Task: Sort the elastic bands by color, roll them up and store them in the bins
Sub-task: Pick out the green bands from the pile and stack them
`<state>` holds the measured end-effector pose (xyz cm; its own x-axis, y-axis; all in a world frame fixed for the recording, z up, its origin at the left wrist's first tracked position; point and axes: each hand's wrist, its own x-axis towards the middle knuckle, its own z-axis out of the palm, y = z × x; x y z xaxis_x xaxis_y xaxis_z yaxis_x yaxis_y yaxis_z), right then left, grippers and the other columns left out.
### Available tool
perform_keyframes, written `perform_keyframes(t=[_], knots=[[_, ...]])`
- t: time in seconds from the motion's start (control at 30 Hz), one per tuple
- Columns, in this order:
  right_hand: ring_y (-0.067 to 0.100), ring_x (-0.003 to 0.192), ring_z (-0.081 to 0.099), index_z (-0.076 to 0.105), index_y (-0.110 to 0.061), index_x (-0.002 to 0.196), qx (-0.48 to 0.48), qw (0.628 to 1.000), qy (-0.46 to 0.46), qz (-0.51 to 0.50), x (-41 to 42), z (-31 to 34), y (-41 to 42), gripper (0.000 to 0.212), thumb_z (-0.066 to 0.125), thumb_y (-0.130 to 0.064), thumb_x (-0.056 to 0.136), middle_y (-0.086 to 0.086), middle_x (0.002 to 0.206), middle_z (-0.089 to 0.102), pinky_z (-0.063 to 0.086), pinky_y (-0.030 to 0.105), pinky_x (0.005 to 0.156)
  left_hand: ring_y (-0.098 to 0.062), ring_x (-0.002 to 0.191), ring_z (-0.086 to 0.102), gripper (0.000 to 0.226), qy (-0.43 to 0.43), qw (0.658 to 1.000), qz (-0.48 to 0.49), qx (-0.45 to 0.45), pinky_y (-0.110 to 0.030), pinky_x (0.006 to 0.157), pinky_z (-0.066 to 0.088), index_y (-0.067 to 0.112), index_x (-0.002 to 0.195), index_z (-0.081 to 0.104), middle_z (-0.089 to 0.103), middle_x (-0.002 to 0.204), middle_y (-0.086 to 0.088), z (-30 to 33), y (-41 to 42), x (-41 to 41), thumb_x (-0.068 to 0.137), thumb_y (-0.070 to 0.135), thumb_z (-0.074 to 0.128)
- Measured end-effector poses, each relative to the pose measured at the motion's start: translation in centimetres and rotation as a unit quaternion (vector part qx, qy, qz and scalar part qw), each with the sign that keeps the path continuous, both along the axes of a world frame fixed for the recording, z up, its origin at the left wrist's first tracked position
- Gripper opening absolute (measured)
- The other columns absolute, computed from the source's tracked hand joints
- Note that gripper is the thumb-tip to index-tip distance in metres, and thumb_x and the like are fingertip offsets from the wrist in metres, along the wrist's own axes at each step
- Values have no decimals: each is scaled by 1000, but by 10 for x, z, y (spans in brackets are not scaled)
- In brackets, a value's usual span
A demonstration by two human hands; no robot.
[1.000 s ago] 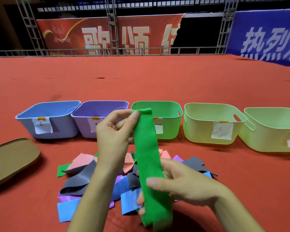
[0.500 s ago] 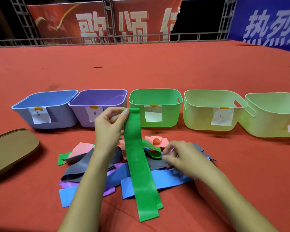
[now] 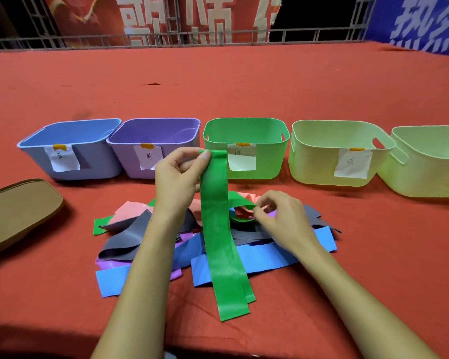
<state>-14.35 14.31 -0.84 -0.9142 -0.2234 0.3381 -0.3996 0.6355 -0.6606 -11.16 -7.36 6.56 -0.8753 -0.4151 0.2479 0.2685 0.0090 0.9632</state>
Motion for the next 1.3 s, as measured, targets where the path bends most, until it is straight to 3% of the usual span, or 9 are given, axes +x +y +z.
perform_keyframes(t=[0.23,0.33,0.43,0.5,0.63,0.8,0.93,1.1,1.3], knots=[[19,53,47,62,-9,81,-181,982,-48,1,-6,49,31,12,64,-12,93,-3,53,50,51,46,59,-7,72,74,13,-5,1000,-7,1,-21,55,54,11,108,76,81,86,-2,2,4,2,100,21,75],[27,53,58,65,-13,87,-90,986,-137,42,-11,51,56,11,69,-16,96,6,58,59,45,36,57,-7,72,74,13,-4,1000,-2,0,-20,56,54,11,107,76,81,84,-1,1,3,2,100,21,75],[9,58,67,71,-17,95,76,971,-211,82,-10,48,73,12,75,-29,96,1,71,74,53,30,55,-3,67,71,18,-9,1000,-6,-9,-18,54,53,5,111,75,80,80,2,-2,6,1,100,19,74],[4,57,68,72,-21,95,122,970,-196,74,-9,44,76,9,76,-29,94,0,76,77,52,24,56,-2,65,69,20,-16,1000,-14,-19,-17,53,51,3,112,74,79,78,3,-3,10,1,100,19,74],[6,71,74,72,-26,95,138,974,-171,58,-10,47,75,12,80,-35,91,-4,88,78,62,35,75,-6,70,71,20,-22,999,-28,-34,-21,54,53,5,111,75,80,84,-4,-5,11,0,99,20,76],[13,72,69,74,-22,73,227,955,-188,42,-5,61,81,29,79,-48,86,-5,72,74,56,39,69,-5,70,72,18,-19,999,-24,-32,-20,53,53,5,111,75,80,82,-1,-5,10,0,100,20,75],[19,94,68,71,-29,85,312,940,-136,-23,-2,61,77,36,70,-65,85,-10,91,74,58,42,83,-8,74,73,17,-21,999,-26,-33,-22,56,55,7,110,75,81,86,-4,-6,10,0,100,21,76],[20,112,67,58,-34,122,158,983,-89,3,-9,33,48,37,67,-57,94,-7,114,73,56,46,93,-15,80,75,16,-23,999,-37,-32,-28,59,58,9,109,76,82,93,-11,-7,11,1,99,22,76],[26,127,60,51,-30,136,223,970,-96,11,-12,3,27,51,68,-54,95,-4,134,68,54,46,93,-17,82,76,18,-26,998,-41,-36,-31,60,59,8,110,76,82,92,-13,-9,12,1,99,22,76]])
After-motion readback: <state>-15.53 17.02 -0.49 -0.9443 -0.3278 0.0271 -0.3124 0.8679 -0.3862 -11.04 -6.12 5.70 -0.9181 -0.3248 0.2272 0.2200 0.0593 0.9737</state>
